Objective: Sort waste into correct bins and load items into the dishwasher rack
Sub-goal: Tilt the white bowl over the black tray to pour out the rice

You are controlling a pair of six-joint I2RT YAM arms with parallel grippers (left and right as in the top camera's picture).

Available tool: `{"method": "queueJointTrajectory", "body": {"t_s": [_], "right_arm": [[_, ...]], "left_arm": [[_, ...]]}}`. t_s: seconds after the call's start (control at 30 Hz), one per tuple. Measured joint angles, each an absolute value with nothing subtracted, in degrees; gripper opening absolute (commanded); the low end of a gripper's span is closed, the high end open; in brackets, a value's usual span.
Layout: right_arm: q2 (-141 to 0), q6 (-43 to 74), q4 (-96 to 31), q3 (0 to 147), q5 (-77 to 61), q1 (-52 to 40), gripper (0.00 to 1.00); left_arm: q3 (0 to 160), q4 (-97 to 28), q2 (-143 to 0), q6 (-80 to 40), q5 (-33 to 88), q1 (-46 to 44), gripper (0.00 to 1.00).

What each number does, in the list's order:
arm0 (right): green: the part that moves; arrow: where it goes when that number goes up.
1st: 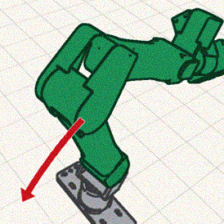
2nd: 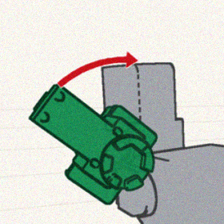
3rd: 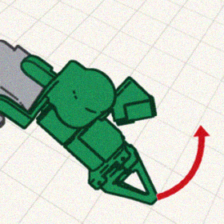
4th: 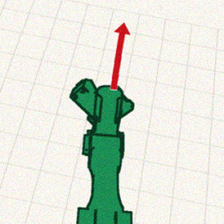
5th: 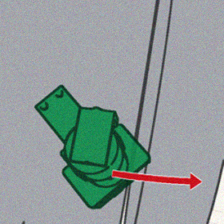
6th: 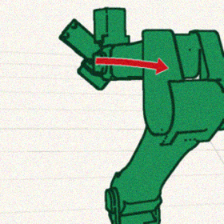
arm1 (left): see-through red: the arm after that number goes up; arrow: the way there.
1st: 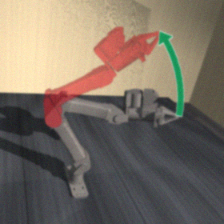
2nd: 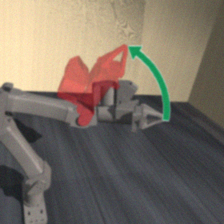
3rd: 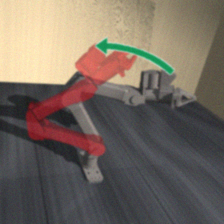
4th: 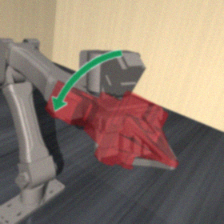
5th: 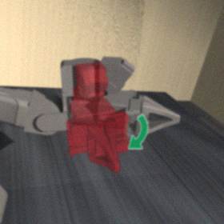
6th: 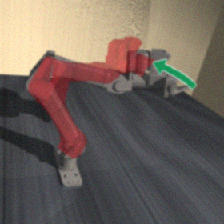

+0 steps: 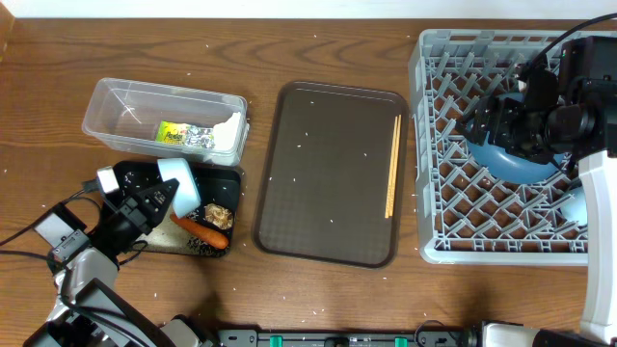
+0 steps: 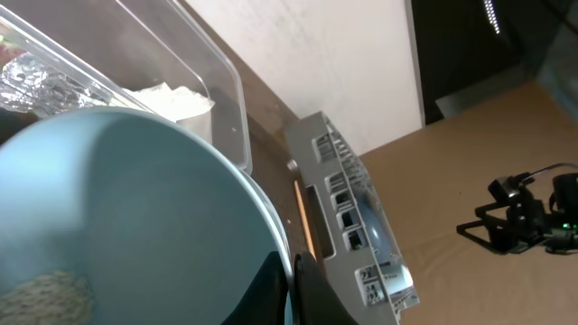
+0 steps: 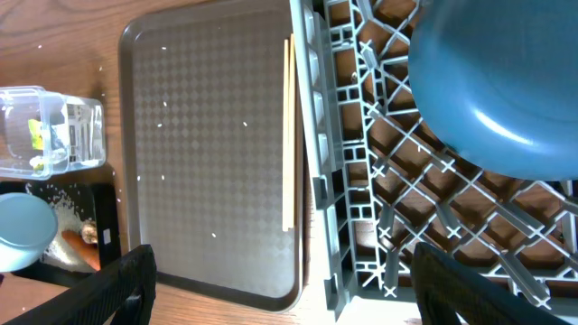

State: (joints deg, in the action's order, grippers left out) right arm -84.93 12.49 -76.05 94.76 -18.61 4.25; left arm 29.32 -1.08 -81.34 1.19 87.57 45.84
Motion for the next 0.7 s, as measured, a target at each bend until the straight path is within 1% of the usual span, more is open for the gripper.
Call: {"method": "queueJointTrajectory", "body": {"t_s": [0.3,0.7], "right_arm": [[-84.9,12.5,-76.5,94.8,-18.6,4.3,0.83],[-84.9,12.5,-76.7,94.8,-18.6,4.3,0.83]], "left_arm": [[29.3,2.3,-81.3,-5.3,87.5,44.6,0.06],[29.3,5.1,-81.3,-6.9,87.4,41.7,0.06]]}}
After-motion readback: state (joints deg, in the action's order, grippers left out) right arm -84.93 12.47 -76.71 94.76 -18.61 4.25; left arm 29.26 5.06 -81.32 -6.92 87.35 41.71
